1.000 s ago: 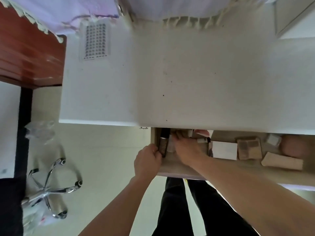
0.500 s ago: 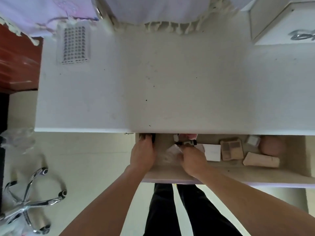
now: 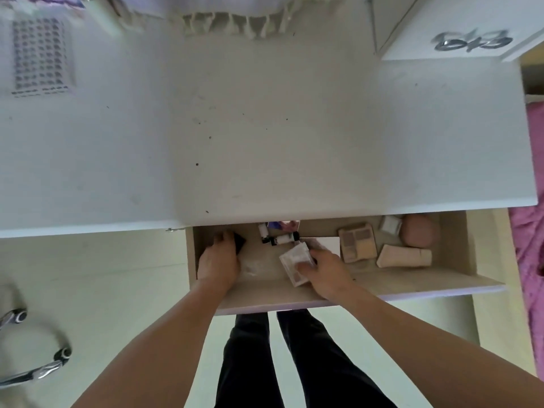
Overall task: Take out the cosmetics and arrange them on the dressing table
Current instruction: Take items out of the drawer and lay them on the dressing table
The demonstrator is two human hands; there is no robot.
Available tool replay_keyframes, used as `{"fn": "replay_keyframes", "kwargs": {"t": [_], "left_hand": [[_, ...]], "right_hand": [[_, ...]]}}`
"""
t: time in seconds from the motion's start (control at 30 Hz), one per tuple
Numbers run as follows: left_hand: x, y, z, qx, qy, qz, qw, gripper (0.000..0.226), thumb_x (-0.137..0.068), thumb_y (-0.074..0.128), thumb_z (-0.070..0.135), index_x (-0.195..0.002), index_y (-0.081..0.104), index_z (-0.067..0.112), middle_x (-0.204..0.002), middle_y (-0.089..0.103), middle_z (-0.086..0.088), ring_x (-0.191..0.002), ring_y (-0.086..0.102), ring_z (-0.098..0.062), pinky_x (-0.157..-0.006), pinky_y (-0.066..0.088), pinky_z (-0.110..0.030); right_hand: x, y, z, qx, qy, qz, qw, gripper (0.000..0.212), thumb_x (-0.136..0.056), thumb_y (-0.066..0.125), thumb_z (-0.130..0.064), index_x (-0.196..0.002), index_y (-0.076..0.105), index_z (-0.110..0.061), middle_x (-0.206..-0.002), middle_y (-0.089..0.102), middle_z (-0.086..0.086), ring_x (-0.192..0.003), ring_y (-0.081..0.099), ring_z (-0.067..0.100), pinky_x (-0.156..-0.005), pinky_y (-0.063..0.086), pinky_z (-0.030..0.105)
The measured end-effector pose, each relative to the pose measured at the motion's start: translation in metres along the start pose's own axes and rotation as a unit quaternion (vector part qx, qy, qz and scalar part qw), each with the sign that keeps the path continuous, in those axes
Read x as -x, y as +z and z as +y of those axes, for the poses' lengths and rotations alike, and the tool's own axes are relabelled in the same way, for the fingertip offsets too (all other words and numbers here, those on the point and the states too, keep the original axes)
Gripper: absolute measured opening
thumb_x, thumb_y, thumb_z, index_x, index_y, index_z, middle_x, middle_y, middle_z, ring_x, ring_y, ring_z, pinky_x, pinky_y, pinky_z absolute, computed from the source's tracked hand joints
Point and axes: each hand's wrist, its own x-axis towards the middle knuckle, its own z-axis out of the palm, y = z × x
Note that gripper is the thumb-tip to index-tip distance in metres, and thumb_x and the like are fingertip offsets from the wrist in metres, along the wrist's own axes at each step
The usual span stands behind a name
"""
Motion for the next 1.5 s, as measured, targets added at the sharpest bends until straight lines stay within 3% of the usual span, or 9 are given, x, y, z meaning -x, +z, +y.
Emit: {"fn": "replay_keyframes", "kwargs": {"t": [0.2,0.3,0.43,0.67,0.83,0.97,1.17,1.3,1.5], "left_hand": [[0.044,-0.019,-0.001,0.102,0.062,0.013,0.993,0.044,-0.087,0.060,0.012,-0.125,0.039,0.013,-0.112,0.059,-0.011,-0.094,0.061,-0.028,-0.076,0.052,-0.037],[0.078,-0.042,-0.006,0.185,0.076,0.041,0.979,0.039,-0.085,0.060,0.010,-0.120,0.043,0.016,-0.106,0.059,-0.002,-0.087,0.055,-0.018,-0.072,0.048,-0.031],[0.112,-0.085,-0.018,0.243,0.088,0.129,0.957,0.043,-0.085,0.062,0.014,-0.123,0.043,0.020,-0.102,0.062,0.002,-0.086,0.058,-0.019,-0.067,0.039,-0.021],[0.101,-0.189,-0.031,0.306,0.054,0.243,0.919,0.044,-0.080,0.066,0.017,-0.117,0.044,0.024,-0.080,0.064,0.005,-0.067,0.062,-0.015,-0.063,0.051,-0.027],[0.058,-0.265,-0.030,0.357,0.061,0.281,0.888,0.037,-0.060,0.058,0.016,-0.096,0.052,0.016,-0.074,0.066,-0.004,-0.068,0.063,-0.025,-0.066,0.055,-0.041],[0.013,-0.317,-0.024,0.342,0.040,0.295,0.891,0.026,-0.071,0.062,0.002,-0.093,0.050,0.009,-0.082,0.062,-0.006,-0.076,0.060,-0.028,-0.066,0.051,-0.039],[-0.053,-0.369,-0.015,0.302,0.037,0.284,0.909,0.033,-0.071,0.068,0.002,-0.098,0.049,0.007,-0.089,0.061,-0.011,-0.079,0.059,-0.032,-0.066,0.053,-0.042],[-0.085,-0.386,-0.008,0.271,0.061,0.270,0.922,0.042,-0.071,0.072,0.003,-0.108,0.052,0.006,-0.089,0.045,-0.003,-0.081,0.048,-0.028,-0.069,0.050,-0.041],[-0.111,-0.388,-0.013,0.257,0.100,0.258,0.926,0.045,-0.077,0.070,0.006,-0.117,0.047,0.005,-0.106,0.058,-0.016,-0.100,0.046,-0.031,-0.077,0.044,-0.039]], "right_hand": [[0.022,-0.014,-0.018,0.025,-0.027,0.000,0.999,0.023,-0.092,0.055,-0.029,-0.107,0.068,-0.017,-0.100,0.071,-0.001,-0.085,0.065,0.016,-0.073,0.052,0.031],[0.037,-0.022,-0.029,0.034,-0.027,0.003,0.999,0.024,-0.083,0.055,-0.035,-0.086,0.065,-0.013,-0.075,0.067,0.003,-0.067,0.062,0.020,-0.061,0.047,0.038],[0.052,-0.043,-0.065,0.039,-0.039,0.010,0.998,0.026,-0.085,0.062,-0.027,-0.062,0.050,-0.021,-0.056,0.050,-0.004,-0.052,0.047,0.008,-0.050,0.031,0.024],[0.051,-0.087,-0.133,0.025,-0.075,0.069,0.994,0.037,-0.082,0.064,-0.022,-0.056,0.037,-0.020,-0.051,0.041,-0.006,-0.048,0.038,0.010,-0.050,0.028,0.028],[0.025,-0.115,-0.179,-0.009,-0.075,0.093,0.993,0.030,-0.084,0.064,-0.027,-0.062,0.047,-0.016,-0.054,0.048,-0.003,-0.048,0.046,0.012,-0.048,0.032,0.025],[-0.001,-0.131,-0.212,-0.052,-0.062,0.110,0.991,0.027,-0.083,0.064,-0.026,-0.064,0.051,-0.013,-0.058,0.054,0.003,-0.053,0.053,0.018,-0.051,0.034,0.028],[-0.041,-0.143,-0.258,-0.105,-0.026,0.133,0.985,0.029,-0.081,0.066,-0.023,-0.057,0.052,-0.016,-0.054,0.059,-0.001,-0.058,0.063,0.022,-0.051,0.038,0.027],[-0.068,-0.151,-0.281,-0.150,-0.017,0.132,0.980,0.024,-0.083,0.064,-0.020,-0.060,0.057,-0.015,-0.060,0.062,0.002,-0.055,0.059,0.017,-0.049,0.037,0.025],[-0.111,-0.156,-0.310,-0.201,-0.001,0.116,0.973,0.012,-0.082,0.063,-0.014,-0.075,0.064,-0.005,-0.069,0.064,0.009,-0.066,0.067,0.030,-0.053,0.048,0.033]]}}
